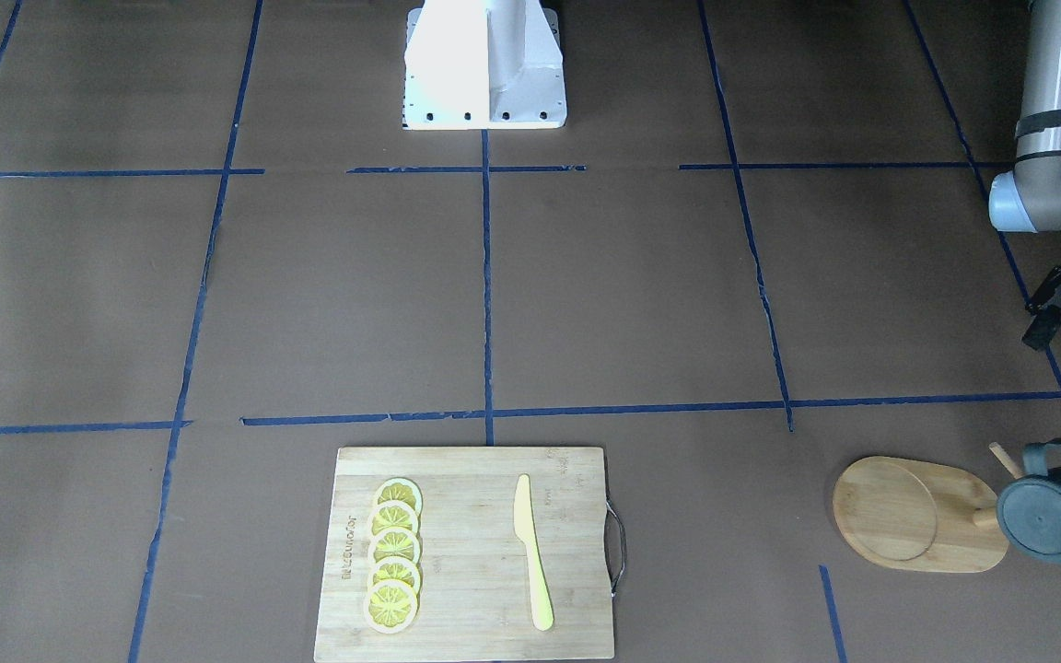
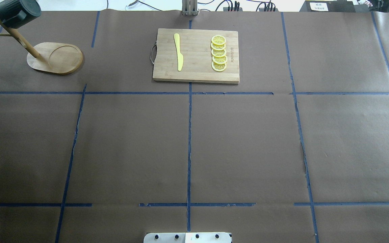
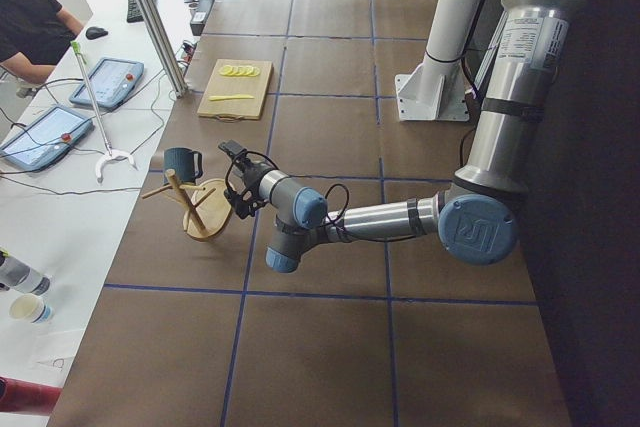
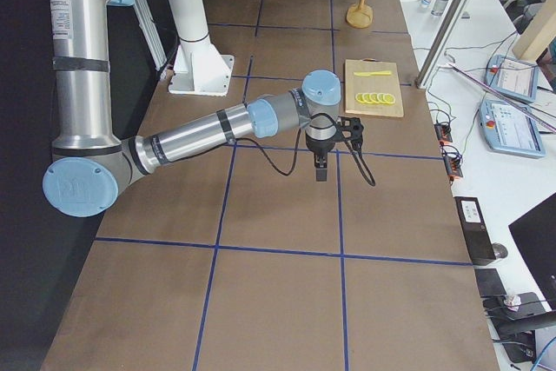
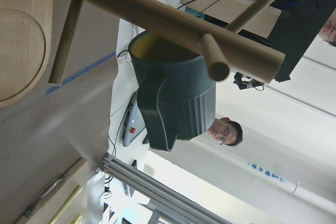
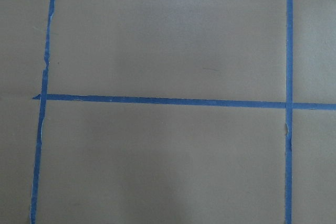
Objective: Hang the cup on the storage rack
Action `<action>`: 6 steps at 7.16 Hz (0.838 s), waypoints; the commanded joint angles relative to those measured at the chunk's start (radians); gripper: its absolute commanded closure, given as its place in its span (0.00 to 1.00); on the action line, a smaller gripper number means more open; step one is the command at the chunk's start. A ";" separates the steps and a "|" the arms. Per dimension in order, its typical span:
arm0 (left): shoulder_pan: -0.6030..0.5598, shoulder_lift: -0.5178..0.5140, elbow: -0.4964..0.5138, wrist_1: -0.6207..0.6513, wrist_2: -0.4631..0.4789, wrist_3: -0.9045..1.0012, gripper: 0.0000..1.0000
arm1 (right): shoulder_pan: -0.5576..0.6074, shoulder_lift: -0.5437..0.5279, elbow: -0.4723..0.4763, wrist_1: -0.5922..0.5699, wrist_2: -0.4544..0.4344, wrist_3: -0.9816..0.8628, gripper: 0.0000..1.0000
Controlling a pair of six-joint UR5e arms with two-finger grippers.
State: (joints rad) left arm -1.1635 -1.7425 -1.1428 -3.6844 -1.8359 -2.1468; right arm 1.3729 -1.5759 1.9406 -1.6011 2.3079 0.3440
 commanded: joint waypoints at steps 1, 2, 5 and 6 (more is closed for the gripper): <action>-0.022 0.005 -0.002 0.097 -0.002 0.538 0.00 | 0.000 0.000 -0.006 0.000 -0.016 -0.003 0.00; -0.033 0.012 -0.002 0.178 0.004 0.829 0.03 | 0.000 -0.003 -0.015 -0.003 -0.015 -0.011 0.00; -0.146 0.078 0.002 0.353 0.098 1.398 0.08 | 0.000 -0.001 -0.058 0.000 -0.001 -0.011 0.00; -0.159 0.086 0.003 0.479 0.087 1.600 0.08 | 0.002 -0.015 -0.051 0.000 0.005 -0.011 0.00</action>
State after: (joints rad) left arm -1.2935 -1.6705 -1.1406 -3.3307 -1.7552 -0.7756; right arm 1.3733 -1.5795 1.8867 -1.6012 2.3047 0.3320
